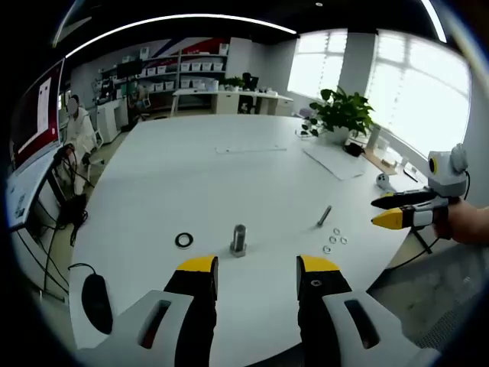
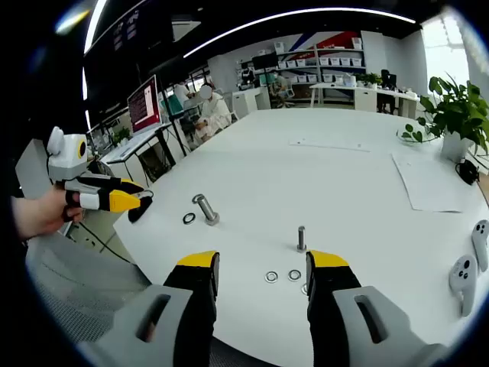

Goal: Place the washer onto the threaded stud by aligning its center hole with the stud, sliding it down to the base, and recovering from edge contact or off-axis alignment until the washer reaches the visible bottom stop.

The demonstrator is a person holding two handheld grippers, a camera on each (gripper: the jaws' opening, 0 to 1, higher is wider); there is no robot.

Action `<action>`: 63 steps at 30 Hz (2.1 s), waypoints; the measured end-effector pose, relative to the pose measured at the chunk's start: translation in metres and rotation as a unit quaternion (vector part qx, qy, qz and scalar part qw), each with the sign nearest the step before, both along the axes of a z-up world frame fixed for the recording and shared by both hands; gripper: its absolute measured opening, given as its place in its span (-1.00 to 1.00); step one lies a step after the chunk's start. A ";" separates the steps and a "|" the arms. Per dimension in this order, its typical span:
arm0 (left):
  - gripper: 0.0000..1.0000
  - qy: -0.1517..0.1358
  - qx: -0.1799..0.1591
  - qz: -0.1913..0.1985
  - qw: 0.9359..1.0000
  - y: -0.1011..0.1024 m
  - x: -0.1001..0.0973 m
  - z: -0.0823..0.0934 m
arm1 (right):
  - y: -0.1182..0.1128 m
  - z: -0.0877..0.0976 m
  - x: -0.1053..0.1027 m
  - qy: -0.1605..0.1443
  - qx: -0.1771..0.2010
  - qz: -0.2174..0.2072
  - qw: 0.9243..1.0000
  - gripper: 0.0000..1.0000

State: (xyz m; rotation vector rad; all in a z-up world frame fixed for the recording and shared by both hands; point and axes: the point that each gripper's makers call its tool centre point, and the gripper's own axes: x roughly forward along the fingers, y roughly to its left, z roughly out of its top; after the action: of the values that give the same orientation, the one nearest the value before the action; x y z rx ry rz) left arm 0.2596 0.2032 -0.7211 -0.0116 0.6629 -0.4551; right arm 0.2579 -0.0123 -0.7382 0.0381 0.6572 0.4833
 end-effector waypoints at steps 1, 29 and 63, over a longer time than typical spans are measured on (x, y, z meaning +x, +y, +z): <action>-0.21 0.001 0.001 -0.001 1.000 0.000 0.000 0.000 | 0.000 -0.001 0.000 0.001 0.000 0.001 1.000 -0.04; -0.23 0.016 0.030 -0.006 0.999 0.002 -0.006 -0.009 | -0.007 -0.003 0.000 0.005 -0.017 -0.005 1.000 -0.04; -0.23 0.019 0.036 -0.006 0.999 0.006 -0.005 -0.011 | -0.021 -0.019 -0.004 0.035 -0.044 -0.023 0.998 0.02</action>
State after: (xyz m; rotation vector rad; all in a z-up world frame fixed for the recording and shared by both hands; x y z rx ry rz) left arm 0.2545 0.2092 -0.7324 0.0514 0.7170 -0.4431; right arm 0.2534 -0.0332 -0.7570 -0.0133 0.7436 0.4087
